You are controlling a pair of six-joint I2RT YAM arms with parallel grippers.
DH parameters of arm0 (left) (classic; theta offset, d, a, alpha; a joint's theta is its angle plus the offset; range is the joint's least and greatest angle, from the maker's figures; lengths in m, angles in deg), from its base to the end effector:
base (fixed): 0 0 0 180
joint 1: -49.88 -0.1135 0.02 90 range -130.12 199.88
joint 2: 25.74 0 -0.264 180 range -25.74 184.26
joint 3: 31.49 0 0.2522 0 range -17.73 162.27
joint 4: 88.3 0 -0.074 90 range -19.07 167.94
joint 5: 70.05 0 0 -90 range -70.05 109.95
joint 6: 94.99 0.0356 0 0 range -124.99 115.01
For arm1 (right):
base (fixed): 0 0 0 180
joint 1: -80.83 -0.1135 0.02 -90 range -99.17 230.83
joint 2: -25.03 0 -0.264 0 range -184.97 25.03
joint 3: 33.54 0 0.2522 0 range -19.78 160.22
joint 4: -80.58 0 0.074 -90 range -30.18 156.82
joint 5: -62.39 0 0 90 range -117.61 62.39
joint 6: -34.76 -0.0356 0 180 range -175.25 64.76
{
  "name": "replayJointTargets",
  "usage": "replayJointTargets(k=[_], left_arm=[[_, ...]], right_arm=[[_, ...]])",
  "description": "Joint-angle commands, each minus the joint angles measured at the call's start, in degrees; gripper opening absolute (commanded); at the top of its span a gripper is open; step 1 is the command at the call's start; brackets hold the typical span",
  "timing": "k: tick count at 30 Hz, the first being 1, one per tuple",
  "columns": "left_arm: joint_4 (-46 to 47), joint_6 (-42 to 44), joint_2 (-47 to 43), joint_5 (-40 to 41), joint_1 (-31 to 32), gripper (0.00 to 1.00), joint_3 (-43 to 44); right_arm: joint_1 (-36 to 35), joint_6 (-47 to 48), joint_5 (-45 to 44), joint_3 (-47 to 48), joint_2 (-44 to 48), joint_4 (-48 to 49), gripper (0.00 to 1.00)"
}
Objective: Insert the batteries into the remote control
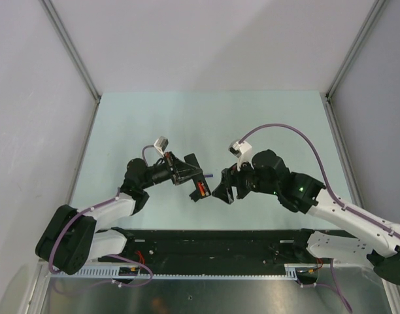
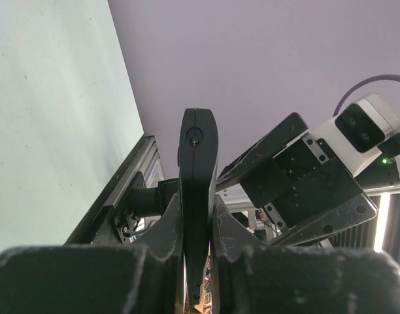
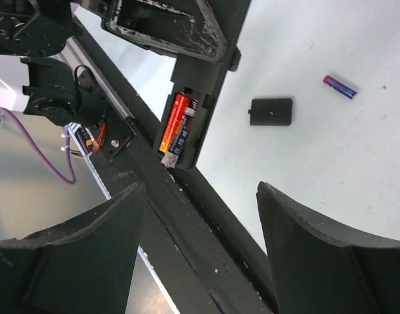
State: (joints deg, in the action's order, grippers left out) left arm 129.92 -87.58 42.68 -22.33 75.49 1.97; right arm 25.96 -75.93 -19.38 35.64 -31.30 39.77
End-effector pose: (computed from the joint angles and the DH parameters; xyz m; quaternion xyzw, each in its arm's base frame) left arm 0.1968 -0.1209 0.2202 -0.0751 0.6880 -0.6944 0.1970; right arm 0.1201 0.1796 0.3381 -0.2865 0.8062 0.3635 0.3686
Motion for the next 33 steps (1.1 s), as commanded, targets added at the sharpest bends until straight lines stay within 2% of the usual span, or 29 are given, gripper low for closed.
replayJointTargets(k=[1,13,33], left_arm=[[2.33,-1.0,-1.01,-1.05,0.85,0.0,2.36],[2.24,-2.32,-1.89,-1.4,1.11,0.0,2.27],[2.33,-2.84,-3.91,-1.22,1.2,0.0,1.83]], right_arm=[[-0.67,1.88,2.23,-1.19,0.0,8.06,0.72],[-1.2,5.92,4.34,-1.36,-3.69,8.86,0.63],[-0.94,6.36,3.46,-1.28,-5.19,7.89,0.59]])
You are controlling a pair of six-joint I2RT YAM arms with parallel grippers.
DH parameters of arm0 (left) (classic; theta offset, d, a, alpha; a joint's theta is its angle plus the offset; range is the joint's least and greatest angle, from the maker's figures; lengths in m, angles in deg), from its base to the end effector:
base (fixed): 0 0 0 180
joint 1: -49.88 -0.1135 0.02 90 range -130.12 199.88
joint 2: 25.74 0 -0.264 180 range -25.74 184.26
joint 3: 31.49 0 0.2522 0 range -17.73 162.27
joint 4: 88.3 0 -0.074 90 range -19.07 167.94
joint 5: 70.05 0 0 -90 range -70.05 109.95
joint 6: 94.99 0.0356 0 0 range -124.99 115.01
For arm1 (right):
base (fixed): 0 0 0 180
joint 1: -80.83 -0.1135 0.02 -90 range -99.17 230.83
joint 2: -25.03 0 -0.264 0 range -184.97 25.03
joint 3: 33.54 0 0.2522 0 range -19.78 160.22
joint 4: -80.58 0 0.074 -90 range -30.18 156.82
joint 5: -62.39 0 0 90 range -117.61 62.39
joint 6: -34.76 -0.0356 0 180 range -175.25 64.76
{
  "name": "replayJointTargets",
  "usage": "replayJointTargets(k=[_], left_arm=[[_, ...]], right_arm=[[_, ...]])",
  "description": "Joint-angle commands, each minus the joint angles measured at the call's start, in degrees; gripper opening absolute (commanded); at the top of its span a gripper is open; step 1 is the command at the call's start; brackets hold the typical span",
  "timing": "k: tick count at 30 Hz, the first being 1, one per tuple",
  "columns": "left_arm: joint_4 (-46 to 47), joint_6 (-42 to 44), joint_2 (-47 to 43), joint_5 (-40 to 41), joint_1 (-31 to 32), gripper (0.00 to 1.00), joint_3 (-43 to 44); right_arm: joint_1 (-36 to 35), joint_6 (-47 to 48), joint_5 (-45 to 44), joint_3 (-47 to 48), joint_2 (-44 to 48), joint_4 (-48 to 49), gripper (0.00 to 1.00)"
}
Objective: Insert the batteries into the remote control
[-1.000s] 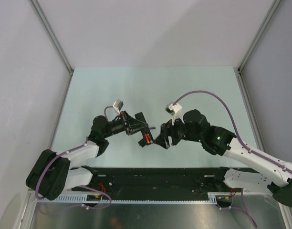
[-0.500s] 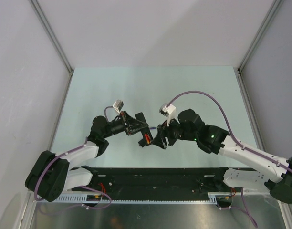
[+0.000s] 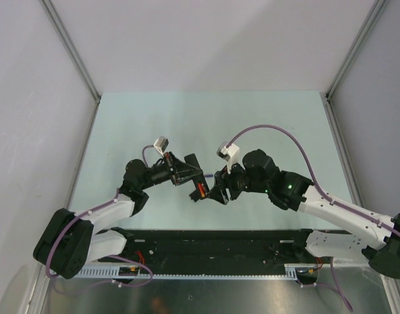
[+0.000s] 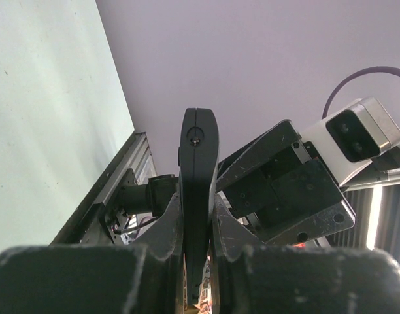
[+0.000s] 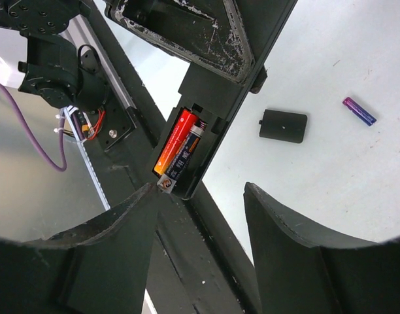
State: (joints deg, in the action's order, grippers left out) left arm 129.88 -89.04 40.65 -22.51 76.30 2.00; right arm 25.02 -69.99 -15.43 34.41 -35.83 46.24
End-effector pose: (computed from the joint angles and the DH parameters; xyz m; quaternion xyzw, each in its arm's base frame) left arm 0.1916 -0.1220 0.2276 -0.0683 0.6793 -0.7050 0.1923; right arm 0.1278 0.2015 0.3254 -0.3495 0.7757 0.3730 0.3703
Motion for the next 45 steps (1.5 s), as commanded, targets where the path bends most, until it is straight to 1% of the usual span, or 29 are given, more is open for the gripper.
replayJointTargets(k=[1,12,23,28,32,34,37,45], left_arm=[[2.37,-1.38,-1.97,-1.14,0.48,0.0,1.72],[2.37,-1.56,-2.32,-1.05,1.01,0.0,1.81],[2.37,-1.38,-3.28,-0.78,2.24,0.0,1.63],[2.29,-1.12,-3.64,-0.7,2.76,0.0,1.63],[2.37,-0.94,-3.64,-0.7,2.85,0.0,1.81],[2.29,-0.76,-3.72,-0.78,2.77,0.0,1.89],[2.37,-0.68,-3.81,-0.79,2.85,0.0,2.33],[2.37,-0.59,-4.52,-0.61,2.85,0.0,3.13]], right_arm=[[0.09,0.33,-0.58,-0.05,-0.75,1.59,0.59],[1.49,-0.64,-0.5,-0.05,-1.1,1.94,0.55],[2.81,-1.52,2.05,-0.05,-2.16,3.53,0.54],[3.69,-2.31,3.63,-0.05,-2.42,4.32,0.52],[4.74,-3.27,6.44,-0.14,-3.21,4.93,0.45],[5.36,-3.8,8.55,-0.14,-3.56,5.2,0.43],[6.06,-4.15,10.92,-0.05,-4.26,5.2,0.43],[8.52,-6.44,15.49,-0.14,-6.37,5.37,0.5]])
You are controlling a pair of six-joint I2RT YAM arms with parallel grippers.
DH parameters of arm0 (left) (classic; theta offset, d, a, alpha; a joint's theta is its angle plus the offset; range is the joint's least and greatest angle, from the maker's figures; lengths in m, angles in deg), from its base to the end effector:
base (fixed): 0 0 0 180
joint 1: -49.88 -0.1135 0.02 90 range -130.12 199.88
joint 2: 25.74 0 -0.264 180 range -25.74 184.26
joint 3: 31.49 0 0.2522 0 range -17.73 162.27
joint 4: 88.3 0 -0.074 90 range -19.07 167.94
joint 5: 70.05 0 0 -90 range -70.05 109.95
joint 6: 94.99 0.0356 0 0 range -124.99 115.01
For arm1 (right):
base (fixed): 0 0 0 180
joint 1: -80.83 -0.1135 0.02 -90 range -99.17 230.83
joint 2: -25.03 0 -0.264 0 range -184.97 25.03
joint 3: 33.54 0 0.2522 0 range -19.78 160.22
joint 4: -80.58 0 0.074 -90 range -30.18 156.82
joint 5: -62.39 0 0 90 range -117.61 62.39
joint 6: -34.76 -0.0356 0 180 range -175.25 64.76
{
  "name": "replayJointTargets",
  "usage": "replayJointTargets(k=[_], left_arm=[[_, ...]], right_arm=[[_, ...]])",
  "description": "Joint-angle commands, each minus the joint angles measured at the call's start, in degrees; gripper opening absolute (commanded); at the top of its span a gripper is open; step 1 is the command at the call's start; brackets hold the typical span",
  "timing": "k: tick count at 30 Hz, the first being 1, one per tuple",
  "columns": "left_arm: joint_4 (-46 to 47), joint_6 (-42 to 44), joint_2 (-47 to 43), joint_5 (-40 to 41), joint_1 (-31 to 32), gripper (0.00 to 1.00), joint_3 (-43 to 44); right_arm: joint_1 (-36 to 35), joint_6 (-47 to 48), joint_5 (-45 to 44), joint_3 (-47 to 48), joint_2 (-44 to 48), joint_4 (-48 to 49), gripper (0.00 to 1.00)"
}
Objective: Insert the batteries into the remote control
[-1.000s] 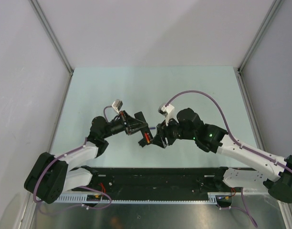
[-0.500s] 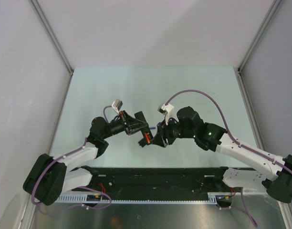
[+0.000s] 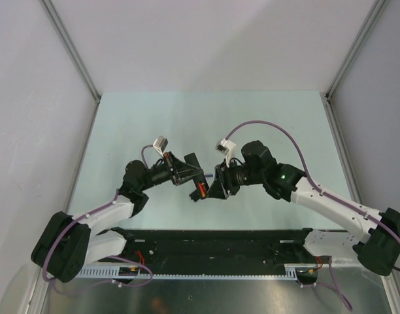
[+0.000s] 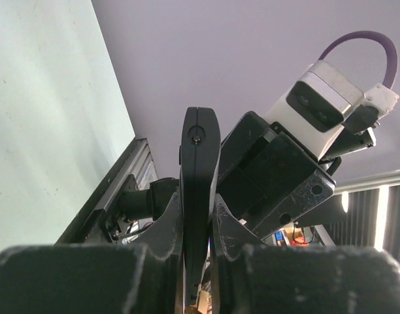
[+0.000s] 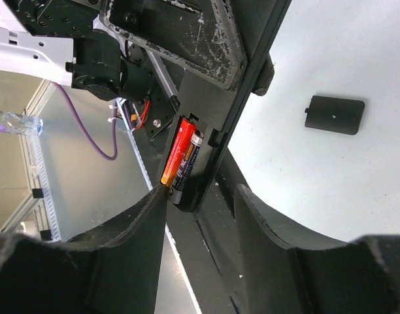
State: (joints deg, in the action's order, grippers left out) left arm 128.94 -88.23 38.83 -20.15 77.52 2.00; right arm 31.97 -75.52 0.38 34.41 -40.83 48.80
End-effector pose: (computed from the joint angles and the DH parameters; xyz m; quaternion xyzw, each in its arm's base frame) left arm 0.1872 -0.1239 0.2326 -0.0670 0.6741 -0.7056 0.2079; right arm 0.1556 0.2035 0.3114 -0.3248 0.7831 0.4488 0.2827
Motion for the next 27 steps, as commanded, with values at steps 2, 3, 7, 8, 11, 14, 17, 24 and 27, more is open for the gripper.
replayJointTargets(k=[2,3,7,8,11,14,17,24,27], left_arm=[[3.31,-1.4,-2.7,-3.06,1.72,0.0,3.13],[3.31,-1.4,-2.79,-2.97,1.63,0.0,3.13],[3.31,-1.31,-2.96,-2.97,1.81,0.0,3.3],[3.31,-1.31,-3.05,-3.14,1.72,0.0,3.39],[3.31,-1.31,-3.14,-3.15,1.89,0.0,3.39],[3.31,-1.31,-3.49,-3.15,1.89,0.0,3.39],[3.31,-1.4,-3.76,-3.06,1.89,0.0,3.74],[3.31,-1.66,-4.11,-2.45,1.81,0.0,3.92],[3.23,-1.22,-3.5,-2.35,1.89,0.0,3.83]], right_arm=[[2.01,-1.35,0.31,-0.14,-1.81,2.99,0.5],[2.45,-1.7,1.1,-0.05,-2.07,3.17,0.5],[3.33,-2.67,3.03,-0.14,-2.69,3.78,0.5],[3.51,-2.93,3.39,-0.14,-2.95,3.96,0.5],[4.39,-3.28,4.53,-0.23,-3.83,3.96,0.49],[5.26,-3.98,5.49,-0.32,-4.53,3.78,0.5],[6.14,-4.42,6.29,-0.32,-5.15,3.43,0.5],[6.94,-4.6,6.82,-0.49,-5.77,2.11,0.51],[7.11,-5.21,7.61,-0.49,-5.24,2.73,0.53]])
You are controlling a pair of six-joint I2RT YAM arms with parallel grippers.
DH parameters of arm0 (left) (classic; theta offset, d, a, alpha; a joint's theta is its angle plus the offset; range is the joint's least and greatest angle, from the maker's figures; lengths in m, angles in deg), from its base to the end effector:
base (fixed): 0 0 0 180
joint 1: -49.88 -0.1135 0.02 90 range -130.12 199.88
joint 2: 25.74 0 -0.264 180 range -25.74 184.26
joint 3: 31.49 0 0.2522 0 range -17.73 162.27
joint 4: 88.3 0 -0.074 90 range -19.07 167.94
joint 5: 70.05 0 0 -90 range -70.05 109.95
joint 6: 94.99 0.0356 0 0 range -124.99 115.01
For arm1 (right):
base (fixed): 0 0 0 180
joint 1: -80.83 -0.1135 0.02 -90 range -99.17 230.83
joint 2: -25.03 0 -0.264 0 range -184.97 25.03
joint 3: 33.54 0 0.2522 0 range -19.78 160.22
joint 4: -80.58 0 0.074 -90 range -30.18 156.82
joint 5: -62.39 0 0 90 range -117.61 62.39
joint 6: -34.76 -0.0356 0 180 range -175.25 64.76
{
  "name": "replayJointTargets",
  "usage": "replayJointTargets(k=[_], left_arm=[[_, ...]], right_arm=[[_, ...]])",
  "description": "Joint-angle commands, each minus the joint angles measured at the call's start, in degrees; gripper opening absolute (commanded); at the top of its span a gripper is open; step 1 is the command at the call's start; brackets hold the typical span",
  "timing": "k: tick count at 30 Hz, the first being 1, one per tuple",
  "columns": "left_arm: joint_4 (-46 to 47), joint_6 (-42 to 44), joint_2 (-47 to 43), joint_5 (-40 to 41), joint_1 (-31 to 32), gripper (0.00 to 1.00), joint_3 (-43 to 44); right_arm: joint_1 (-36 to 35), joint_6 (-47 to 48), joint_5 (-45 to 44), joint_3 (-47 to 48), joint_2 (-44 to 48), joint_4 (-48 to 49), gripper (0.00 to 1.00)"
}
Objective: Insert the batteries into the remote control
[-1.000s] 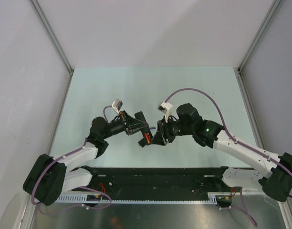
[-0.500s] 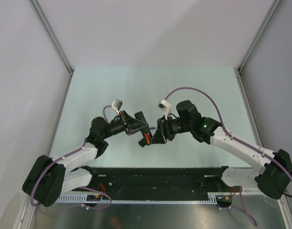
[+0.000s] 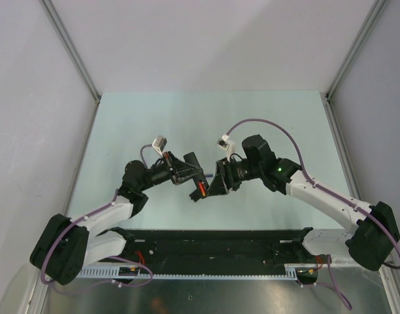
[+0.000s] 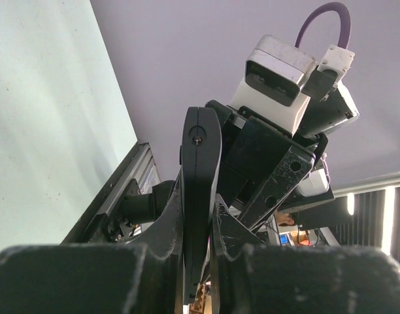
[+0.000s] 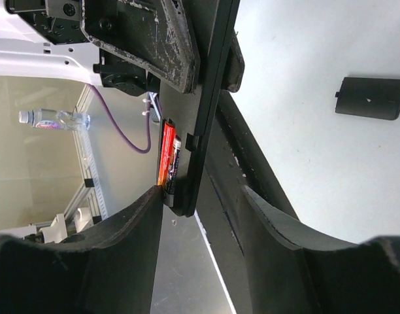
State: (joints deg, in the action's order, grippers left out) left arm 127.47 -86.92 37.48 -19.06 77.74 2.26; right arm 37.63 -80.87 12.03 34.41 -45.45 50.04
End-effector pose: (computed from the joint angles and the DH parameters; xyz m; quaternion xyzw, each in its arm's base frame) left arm 0.1855 -0.1234 0.2363 -0.0643 0.6732 -0.7025 0.2215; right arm 0.1803 0.2005 0.2959 -0.2860 0.7926 0.4993 0.2014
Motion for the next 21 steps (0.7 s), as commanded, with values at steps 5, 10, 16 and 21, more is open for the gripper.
replayJointTargets(k=[5,10,16,21], left_arm=[[4.69,-1.83,-0.03,-2.66,1.67,0.0,3.13],[4.69,-1.13,1.82,-1.6,1.59,0.0,2.86],[4.78,-1.13,3.66,-0.46,1.59,0.0,3.04],[4.78,-0.86,4.28,-0.64,1.67,0.0,3.3]], right_arm=[[1.45,-0.56,-1.85,-0.41,0.25,3.41,0.58],[1.54,-1.09,-1.41,-0.41,0.43,3.77,0.6],[1.45,-1.7,-1.32,-0.41,1.22,4.03,0.63],[1.54,-2.93,-1.23,-0.49,1.49,4.73,0.63]])
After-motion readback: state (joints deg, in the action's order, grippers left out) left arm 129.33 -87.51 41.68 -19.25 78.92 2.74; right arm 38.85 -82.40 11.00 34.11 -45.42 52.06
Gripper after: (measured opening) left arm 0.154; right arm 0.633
